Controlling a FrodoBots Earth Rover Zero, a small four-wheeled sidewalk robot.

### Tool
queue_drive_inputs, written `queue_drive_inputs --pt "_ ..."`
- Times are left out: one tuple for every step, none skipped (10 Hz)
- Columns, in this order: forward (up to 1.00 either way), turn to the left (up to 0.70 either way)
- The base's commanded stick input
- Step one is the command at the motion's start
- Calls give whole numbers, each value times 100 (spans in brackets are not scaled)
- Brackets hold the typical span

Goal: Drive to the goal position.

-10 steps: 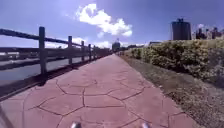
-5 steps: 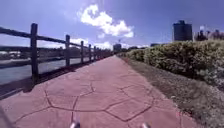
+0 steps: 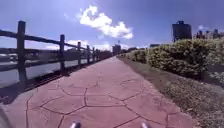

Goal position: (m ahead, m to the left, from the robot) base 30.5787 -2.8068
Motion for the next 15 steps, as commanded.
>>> queue_drive_inputs --pt "85 0" --pt "85 0" --pt "85 0" --pt "85 0" --pt "85 0" --pt "85 0" --pt "85 0" --pt "85 0" --pt "85 0" --pt "85 0" --pt "85 0" --pt "85 0" --pt "85 0" --pt "85 0" --pt "85 0"
